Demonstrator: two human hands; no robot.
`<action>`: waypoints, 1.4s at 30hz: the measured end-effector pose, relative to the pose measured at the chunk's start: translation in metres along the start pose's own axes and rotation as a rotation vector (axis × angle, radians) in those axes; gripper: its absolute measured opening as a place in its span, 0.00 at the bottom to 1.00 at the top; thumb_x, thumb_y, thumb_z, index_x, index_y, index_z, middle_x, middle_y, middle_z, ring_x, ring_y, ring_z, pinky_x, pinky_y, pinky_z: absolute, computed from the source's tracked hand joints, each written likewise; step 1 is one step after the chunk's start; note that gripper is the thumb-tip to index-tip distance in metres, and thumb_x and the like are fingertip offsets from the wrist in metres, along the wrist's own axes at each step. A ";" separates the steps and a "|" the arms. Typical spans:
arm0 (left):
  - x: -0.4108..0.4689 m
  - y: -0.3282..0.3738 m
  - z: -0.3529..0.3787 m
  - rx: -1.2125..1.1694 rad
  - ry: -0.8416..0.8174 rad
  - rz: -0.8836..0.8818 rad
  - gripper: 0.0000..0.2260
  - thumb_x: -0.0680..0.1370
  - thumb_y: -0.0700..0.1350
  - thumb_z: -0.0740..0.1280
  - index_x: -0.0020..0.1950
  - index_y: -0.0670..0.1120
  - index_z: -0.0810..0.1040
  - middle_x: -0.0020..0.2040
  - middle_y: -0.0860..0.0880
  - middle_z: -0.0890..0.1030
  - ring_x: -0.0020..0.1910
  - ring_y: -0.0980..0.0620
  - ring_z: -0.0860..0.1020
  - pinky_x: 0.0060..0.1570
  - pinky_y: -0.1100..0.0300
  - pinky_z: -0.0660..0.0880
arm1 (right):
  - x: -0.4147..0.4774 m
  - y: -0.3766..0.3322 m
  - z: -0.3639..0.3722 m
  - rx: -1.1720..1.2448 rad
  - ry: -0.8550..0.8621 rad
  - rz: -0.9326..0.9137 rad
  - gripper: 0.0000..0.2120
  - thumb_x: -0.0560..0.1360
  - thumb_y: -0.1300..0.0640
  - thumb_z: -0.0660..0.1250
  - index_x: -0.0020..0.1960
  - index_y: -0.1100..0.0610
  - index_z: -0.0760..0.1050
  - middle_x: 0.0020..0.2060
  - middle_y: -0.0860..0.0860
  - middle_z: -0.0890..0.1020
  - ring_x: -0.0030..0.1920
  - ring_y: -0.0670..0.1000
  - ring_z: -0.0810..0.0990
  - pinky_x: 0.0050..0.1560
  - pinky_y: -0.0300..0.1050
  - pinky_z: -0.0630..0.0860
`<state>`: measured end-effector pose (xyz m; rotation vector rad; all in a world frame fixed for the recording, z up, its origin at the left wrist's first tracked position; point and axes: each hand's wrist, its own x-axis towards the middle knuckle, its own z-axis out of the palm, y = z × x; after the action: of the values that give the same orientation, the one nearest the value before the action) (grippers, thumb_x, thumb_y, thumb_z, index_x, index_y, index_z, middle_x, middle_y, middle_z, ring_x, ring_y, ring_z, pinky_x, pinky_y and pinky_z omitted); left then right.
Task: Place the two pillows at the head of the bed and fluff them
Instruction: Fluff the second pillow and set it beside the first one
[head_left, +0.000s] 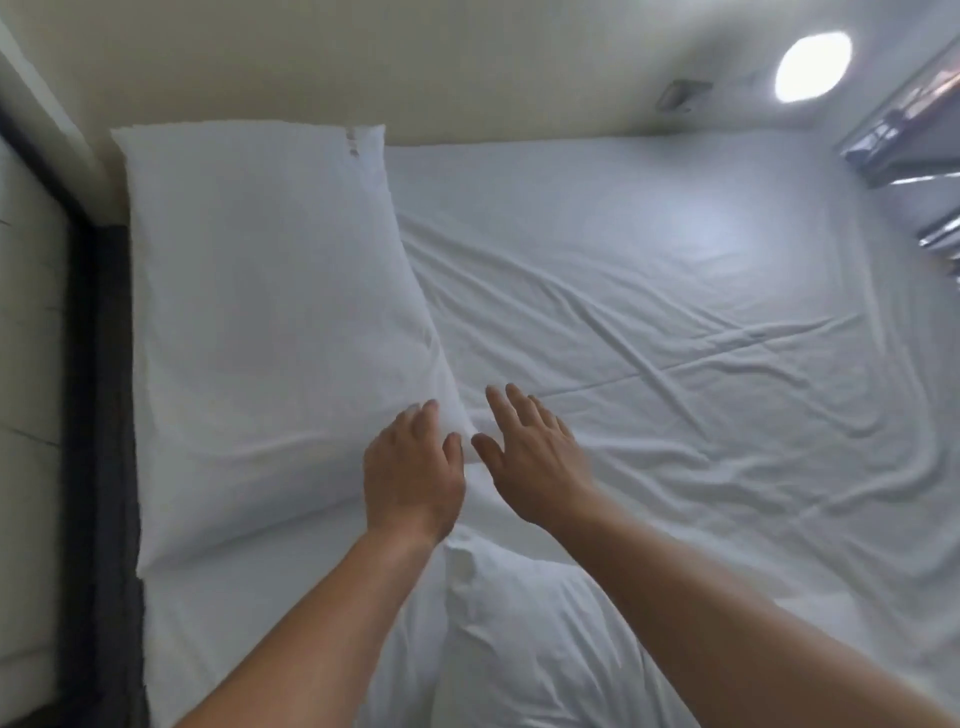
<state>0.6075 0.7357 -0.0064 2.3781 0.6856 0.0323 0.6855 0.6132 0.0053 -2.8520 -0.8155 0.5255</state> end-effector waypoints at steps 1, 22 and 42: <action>-0.015 0.016 0.015 0.015 -0.054 0.054 0.21 0.80 0.51 0.57 0.70 0.44 0.66 0.69 0.43 0.71 0.64 0.42 0.71 0.63 0.47 0.65 | -0.017 0.017 -0.003 0.009 0.011 0.027 0.30 0.79 0.39 0.49 0.77 0.48 0.47 0.77 0.53 0.53 0.76 0.56 0.52 0.73 0.55 0.54; -0.242 0.105 0.291 0.522 -0.390 0.214 0.52 0.58 0.82 0.47 0.76 0.59 0.40 0.79 0.47 0.48 0.76 0.44 0.40 0.66 0.32 0.31 | -0.282 0.332 0.147 -0.085 0.000 -0.006 0.42 0.70 0.26 0.46 0.76 0.50 0.58 0.74 0.54 0.64 0.75 0.61 0.56 0.69 0.68 0.45; -0.228 0.122 0.243 0.538 0.110 0.684 0.17 0.71 0.59 0.70 0.36 0.45 0.76 0.31 0.46 0.78 0.28 0.45 0.77 0.31 0.56 0.73 | -0.253 0.313 0.124 -0.125 0.542 -0.266 0.19 0.74 0.48 0.68 0.29 0.57 0.72 0.22 0.54 0.77 0.22 0.58 0.76 0.24 0.46 0.71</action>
<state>0.5150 0.4041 -0.0905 3.0398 -0.1324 0.3049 0.5924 0.2175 -0.1030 -2.7081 -1.1091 -0.3287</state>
